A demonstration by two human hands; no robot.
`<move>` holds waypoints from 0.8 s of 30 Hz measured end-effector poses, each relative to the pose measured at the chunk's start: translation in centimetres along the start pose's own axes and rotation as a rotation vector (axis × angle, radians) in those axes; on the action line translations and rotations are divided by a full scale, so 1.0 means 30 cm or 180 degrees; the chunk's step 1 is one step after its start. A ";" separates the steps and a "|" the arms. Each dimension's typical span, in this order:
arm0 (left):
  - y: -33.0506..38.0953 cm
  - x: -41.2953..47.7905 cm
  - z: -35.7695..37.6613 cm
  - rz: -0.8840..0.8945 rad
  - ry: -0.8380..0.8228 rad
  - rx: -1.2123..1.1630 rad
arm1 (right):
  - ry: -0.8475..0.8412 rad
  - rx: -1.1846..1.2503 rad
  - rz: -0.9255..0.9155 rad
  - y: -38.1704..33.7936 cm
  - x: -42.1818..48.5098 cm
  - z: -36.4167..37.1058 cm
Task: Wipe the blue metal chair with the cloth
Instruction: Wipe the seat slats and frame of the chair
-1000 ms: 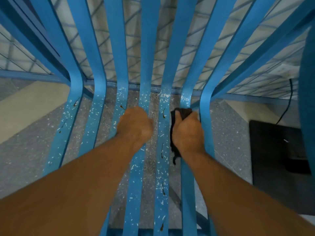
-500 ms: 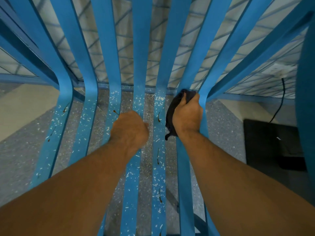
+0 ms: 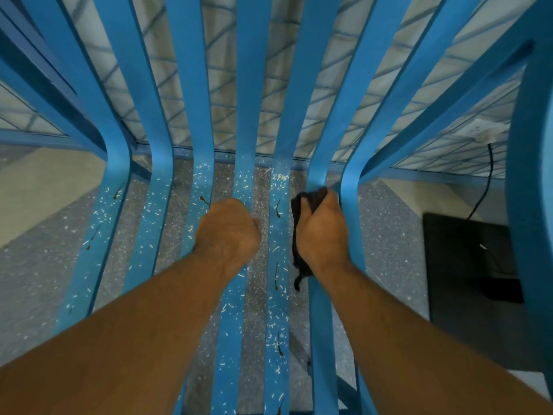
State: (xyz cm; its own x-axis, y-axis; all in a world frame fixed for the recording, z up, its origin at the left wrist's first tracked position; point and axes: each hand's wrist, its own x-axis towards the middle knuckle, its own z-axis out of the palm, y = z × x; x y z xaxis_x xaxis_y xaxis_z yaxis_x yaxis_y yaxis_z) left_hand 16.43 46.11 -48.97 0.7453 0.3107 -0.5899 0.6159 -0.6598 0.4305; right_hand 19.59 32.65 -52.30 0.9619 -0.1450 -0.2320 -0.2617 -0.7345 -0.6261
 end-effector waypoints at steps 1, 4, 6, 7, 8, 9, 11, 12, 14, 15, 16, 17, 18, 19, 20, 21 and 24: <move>0.001 -0.001 -0.001 0.0005 0.0006 0.0020 | -0.0063 0.0011 0.0039 -0.010 0.038 0.006; 0.001 0.003 -0.003 -0.0020 -0.0008 0.0025 | 0.0199 0.0165 -0.0109 -0.037 0.127 0.027; 0.001 0.008 -0.001 -0.0025 -0.0012 0.0057 | 0.0606 0.0166 -0.0407 -0.040 0.147 0.040; 0.001 0.010 -0.001 -0.0012 -0.0008 0.0109 | 0.0775 0.0206 -0.0532 -0.042 0.150 0.042; 0.000 0.012 0.001 0.0006 0.0001 0.0159 | 0.0873 0.0270 -0.0607 -0.048 0.153 0.042; -0.002 0.012 0.000 0.0022 0.0016 0.0189 | 0.0886 0.0317 -0.0617 -0.053 0.158 0.044; -0.003 0.013 0.000 0.0042 0.0023 0.0180 | 0.0711 0.0273 -0.0463 -0.058 0.167 0.049; -0.002 0.013 0.001 0.0045 0.0018 0.0164 | 0.0560 0.0209 -0.0309 -0.060 0.169 0.047; -0.001 0.012 0.001 0.0015 0.0006 0.0137 | 0.0209 0.0067 0.0138 -0.062 0.163 0.040; 0.000 0.010 0.001 -0.0005 0.0004 0.0130 | 0.0061 0.0023 0.0348 -0.061 0.153 0.030; 0.000 0.008 0.000 -0.0019 0.0004 0.0135 | -0.0070 -0.0003 0.0497 -0.059 0.137 0.019; 0.001 0.007 -0.002 -0.0027 0.0005 0.0144 | -0.0175 -0.0027 0.0590 -0.053 0.118 0.012; 0.003 0.005 -0.003 -0.0034 0.0005 0.0156 | -0.0232 -0.0054 0.0643 -0.046 0.096 0.004; 0.002 0.005 -0.005 -0.0044 0.0002 0.0177 | -0.0239 -0.0061 0.0689 -0.032 0.073 0.005; 0.002 0.008 -0.007 -0.0057 -0.0010 0.0198 | -0.0195 -0.0063 0.0732 -0.019 0.045 0.005; 0.006 0.006 -0.009 -0.0070 -0.0026 0.0218 | -0.0150 -0.0076 0.0771 -0.003 0.017 0.001; 0.014 0.002 -0.011 -0.0074 -0.0026 0.0309 | -0.0113 -0.0208 0.0762 0.038 -0.076 -0.009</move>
State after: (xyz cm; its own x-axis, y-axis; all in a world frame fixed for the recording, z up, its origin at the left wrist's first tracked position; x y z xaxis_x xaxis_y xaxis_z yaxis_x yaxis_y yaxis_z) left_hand 16.80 46.08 -48.61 0.7288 0.3215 -0.6046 0.6050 -0.7157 0.3488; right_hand 17.13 31.96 -52.28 0.8694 -0.2974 -0.3946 -0.4749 -0.7235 -0.5011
